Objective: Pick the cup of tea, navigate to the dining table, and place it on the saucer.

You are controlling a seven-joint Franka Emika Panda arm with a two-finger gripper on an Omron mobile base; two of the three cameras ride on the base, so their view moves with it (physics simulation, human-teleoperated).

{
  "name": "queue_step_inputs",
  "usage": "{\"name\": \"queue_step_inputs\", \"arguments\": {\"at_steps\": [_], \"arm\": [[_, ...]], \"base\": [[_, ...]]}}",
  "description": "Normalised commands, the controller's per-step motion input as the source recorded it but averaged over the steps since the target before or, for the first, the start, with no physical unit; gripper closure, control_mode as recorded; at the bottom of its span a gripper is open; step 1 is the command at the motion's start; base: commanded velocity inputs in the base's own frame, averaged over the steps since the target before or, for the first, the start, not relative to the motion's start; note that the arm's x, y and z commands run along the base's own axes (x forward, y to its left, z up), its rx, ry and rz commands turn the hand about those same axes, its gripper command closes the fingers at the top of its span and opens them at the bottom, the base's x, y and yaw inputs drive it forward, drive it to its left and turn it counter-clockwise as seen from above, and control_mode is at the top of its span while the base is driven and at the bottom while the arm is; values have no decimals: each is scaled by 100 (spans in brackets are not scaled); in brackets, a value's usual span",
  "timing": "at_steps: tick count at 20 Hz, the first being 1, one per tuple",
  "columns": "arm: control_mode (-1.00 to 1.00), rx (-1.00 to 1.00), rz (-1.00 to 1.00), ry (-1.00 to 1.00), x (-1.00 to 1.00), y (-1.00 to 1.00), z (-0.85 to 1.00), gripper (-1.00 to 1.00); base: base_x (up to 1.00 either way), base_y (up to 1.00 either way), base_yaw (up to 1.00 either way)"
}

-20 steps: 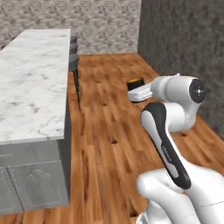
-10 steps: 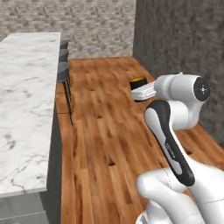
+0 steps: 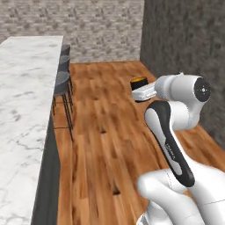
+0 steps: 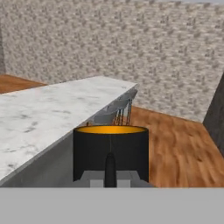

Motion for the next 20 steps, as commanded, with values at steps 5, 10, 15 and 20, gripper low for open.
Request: {"name": "queue_step_inputs", "arguments": {"at_steps": [5,10,15,20], "arm": [[100,0,0,0,0,0,0,100],[100,0,0,0,0,0,0,100],[100,0,0,0,0,0,0,100],[100,0,0,0,0,0,0,100]], "base": [[100,-61,18],[100,-56,19],[100,-51,18],[100,-45,18]]}}
